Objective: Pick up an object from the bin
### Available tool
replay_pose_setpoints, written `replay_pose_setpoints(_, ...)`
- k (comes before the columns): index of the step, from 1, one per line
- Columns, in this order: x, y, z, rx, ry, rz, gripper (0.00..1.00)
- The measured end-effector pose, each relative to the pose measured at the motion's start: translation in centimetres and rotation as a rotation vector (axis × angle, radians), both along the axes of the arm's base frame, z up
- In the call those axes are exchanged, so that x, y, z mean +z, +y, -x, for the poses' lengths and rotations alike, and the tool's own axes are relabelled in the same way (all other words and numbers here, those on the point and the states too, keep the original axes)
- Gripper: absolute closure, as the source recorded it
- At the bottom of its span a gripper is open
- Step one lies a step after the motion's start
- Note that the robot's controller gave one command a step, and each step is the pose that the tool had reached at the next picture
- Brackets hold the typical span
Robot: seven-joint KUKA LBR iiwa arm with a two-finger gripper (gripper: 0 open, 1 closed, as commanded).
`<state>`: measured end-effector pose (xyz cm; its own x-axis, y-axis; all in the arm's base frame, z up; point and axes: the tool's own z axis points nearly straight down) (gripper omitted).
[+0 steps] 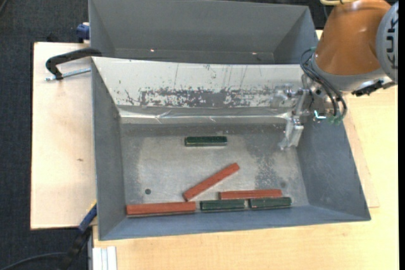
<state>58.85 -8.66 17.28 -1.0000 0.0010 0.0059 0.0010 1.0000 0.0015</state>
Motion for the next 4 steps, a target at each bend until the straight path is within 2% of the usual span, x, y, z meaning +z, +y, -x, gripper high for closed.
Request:
replay_pose_setpoints(1, -6.5, 10.8, 5.3, 0.169, -0.001, -0.004, 0.00)
replay_pose_setpoints(2, -10.3, 12.2, 8.3, 0.298, -0.004, -0.001, 0.00)
replay_pose_setpoints(3, -10.2, 10.9, 7.2, 0.390, -0.012, 0.000, 0.00)
replay_pose_setpoints(4, -10.0, 10.9, 7.2, 0.391, -0.012, 0.001, 1.00)
